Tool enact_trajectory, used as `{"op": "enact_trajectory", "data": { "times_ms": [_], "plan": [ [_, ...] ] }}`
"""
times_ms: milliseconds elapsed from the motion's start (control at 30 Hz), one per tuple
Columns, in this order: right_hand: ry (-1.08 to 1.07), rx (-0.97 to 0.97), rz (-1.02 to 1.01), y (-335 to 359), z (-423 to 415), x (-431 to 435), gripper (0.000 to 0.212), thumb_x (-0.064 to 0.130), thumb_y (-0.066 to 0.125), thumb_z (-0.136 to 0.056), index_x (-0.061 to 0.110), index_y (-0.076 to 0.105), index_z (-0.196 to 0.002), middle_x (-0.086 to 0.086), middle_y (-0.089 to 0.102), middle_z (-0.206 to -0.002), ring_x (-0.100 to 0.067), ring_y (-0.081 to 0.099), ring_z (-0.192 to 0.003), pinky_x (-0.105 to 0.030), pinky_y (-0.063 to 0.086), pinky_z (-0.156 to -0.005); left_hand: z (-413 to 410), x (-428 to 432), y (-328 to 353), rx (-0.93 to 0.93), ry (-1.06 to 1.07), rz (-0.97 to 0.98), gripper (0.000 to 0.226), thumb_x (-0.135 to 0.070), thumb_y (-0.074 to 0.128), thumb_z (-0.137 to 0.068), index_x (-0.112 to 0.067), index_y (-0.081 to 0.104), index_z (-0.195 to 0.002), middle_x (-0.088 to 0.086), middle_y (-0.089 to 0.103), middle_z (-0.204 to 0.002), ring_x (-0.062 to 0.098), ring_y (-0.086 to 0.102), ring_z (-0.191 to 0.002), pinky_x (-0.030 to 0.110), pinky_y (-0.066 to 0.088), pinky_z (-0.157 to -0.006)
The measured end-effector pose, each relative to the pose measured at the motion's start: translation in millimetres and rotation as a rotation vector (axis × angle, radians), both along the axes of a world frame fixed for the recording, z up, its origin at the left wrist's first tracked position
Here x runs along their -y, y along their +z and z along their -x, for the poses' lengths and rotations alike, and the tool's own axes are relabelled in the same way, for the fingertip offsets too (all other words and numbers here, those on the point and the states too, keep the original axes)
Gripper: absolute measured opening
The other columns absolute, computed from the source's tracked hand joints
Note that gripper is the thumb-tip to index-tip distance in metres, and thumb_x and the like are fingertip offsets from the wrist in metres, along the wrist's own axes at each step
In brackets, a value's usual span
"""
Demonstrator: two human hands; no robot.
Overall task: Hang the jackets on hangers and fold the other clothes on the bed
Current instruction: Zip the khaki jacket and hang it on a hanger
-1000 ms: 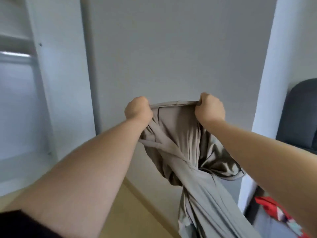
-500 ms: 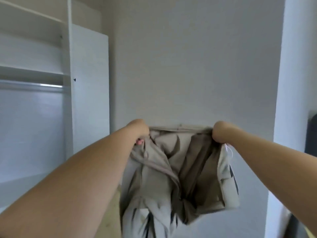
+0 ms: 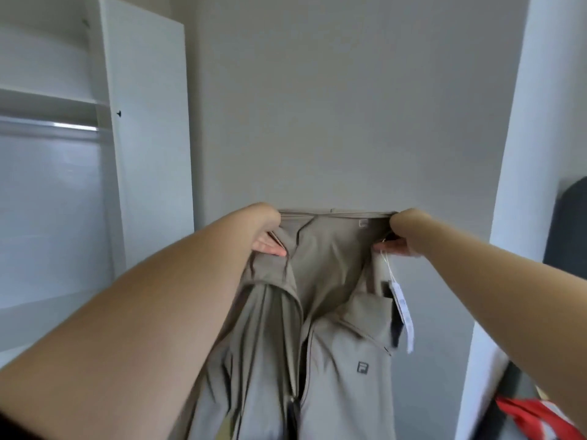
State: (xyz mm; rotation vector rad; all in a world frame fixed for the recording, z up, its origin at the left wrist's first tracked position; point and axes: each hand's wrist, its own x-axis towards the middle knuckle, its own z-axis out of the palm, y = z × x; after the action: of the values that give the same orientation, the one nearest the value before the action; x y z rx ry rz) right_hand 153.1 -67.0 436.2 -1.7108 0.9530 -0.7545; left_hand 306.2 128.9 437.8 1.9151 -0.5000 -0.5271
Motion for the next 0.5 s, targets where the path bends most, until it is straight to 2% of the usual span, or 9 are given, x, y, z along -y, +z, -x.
{"op": "enact_trajectory", "data": {
  "times_ms": [33, 67, 133, 167, 233, 300, 367, 433, 500],
  "plan": [
    [-0.026, 0.0, -0.033, -1.4, 1.3, 1.0, 0.026, -0.003, 0.045, -0.094, -0.001, 0.044, -0.068, -0.02, 0.055, -0.051, -0.026, 0.048, -0.022, -0.029, 0.039, -0.022, 3.4, 2.3, -1.4, -0.036, -0.025, 0.02, 0.045, -0.013, 0.029, -0.105, 0.026, 0.041, -0.124, 0.033, 0.05, -0.132, 0.035, 0.054, -0.12, 0.029, 0.051, -0.086],
    [-0.057, 0.027, -0.049, -1.0, 3.1, 3.5, 0.028, -0.004, 0.043, -0.094, -0.001, 0.044, -0.067, -0.02, 0.053, -0.046, -0.026, 0.046, -0.02, -0.027, 0.035, -0.02, 8.8, 6.2, -1.6, -0.106, -0.017, 0.082, 0.046, -0.014, 0.027, -0.105, 0.024, 0.039, -0.126, 0.035, 0.05, -0.13, 0.038, 0.058, -0.114, 0.029, 0.057, -0.074],
    [-0.094, 0.079, -0.021, 2.3, 8.9, 9.1, 0.03, -0.004, 0.039, -0.096, -0.002, 0.045, -0.066, -0.017, 0.05, -0.033, -0.025, 0.047, -0.021, -0.022, 0.034, -0.022, 22.6, 23.4, -3.0, -0.175, 0.016, 0.197, 0.043, -0.012, 0.025, -0.102, 0.022, 0.042, -0.124, 0.036, 0.056, -0.119, 0.037, 0.065, -0.083, 0.032, 0.055, -0.044],
    [-0.106, 0.108, -0.007, 3.8, 13.4, 12.3, 0.028, -0.004, 0.039, -0.096, -0.004, 0.047, -0.069, -0.018, 0.053, -0.036, -0.025, 0.052, -0.025, -0.023, 0.04, -0.027, 31.3, 29.3, -1.8, -0.18, 0.029, 0.272, 0.042, -0.01, 0.025, -0.1, 0.02, 0.043, -0.123, 0.036, 0.058, -0.115, 0.036, 0.065, -0.075, 0.033, 0.054, -0.04],
    [-0.16, 0.181, 0.019, 10.3, 25.5, 15.9, 0.02, -0.008, 0.04, -0.091, -0.008, 0.051, -0.075, -0.027, 0.064, -0.062, -0.035, 0.063, -0.047, -0.038, 0.058, -0.053, 48.5, 44.5, 6.3, -0.205, 0.068, 0.376, 0.039, -0.006, 0.026, -0.098, 0.016, 0.043, -0.125, 0.034, 0.057, -0.117, 0.038, 0.066, -0.088, 0.037, 0.056, -0.056],
    [-0.238, 0.19, 0.201, 19.0, 43.9, 20.0, 0.014, -0.01, 0.046, -0.083, -0.003, 0.058, -0.083, -0.025, 0.065, -0.085, -0.041, 0.067, -0.076, -0.047, 0.056, -0.076, 62.3, 54.0, 19.5, -0.201, 0.066, 0.479, 0.035, -0.004, 0.026, -0.097, 0.012, 0.043, -0.124, 0.032, 0.056, -0.115, 0.038, 0.065, -0.09, 0.041, 0.052, -0.069],
    [-0.352, 0.165, 0.408, 30.1, 71.3, 20.8, 0.027, -0.004, 0.048, -0.081, 0.005, 0.065, -0.1, -0.017, 0.065, -0.096, -0.036, 0.063, -0.09, -0.035, 0.05, -0.078, 82.8, 60.5, 38.0, -0.171, 0.069, 0.57, 0.026, -0.002, 0.026, -0.097, 0.003, 0.045, -0.115, 0.025, 0.054, -0.103, 0.034, 0.063, -0.082, 0.04, 0.051, -0.069],
    [-0.43, 0.206, 0.515, 44.6, 102.3, 16.1, 0.033, 0.0, 0.044, -0.084, 0.009, 0.065, -0.109, -0.016, 0.065, -0.106, -0.035, 0.06, -0.098, -0.032, 0.045, -0.079, 104.6, 68.3, 55.4, -0.12, 0.046, 0.639, 0.023, -0.005, 0.027, -0.098, -0.003, 0.047, -0.109, 0.018, 0.052, -0.1, 0.03, 0.059, -0.09, 0.036, 0.053, -0.066],
    [-0.475, 0.278, 0.552, 60.7, 132.9, 9.3, 0.034, 0.002, 0.04, -0.087, 0.007, 0.063, -0.111, -0.016, 0.065, -0.109, -0.035, 0.059, -0.101, -0.031, 0.044, -0.082, 129.6, 76.0, 72.5, -0.069, 0.012, 0.688, 0.031, -0.01, 0.029, -0.1, -0.004, 0.047, -0.125, 0.016, 0.055, -0.112, 0.029, 0.059, -0.1, 0.037, 0.053, -0.08]
  ]
}}
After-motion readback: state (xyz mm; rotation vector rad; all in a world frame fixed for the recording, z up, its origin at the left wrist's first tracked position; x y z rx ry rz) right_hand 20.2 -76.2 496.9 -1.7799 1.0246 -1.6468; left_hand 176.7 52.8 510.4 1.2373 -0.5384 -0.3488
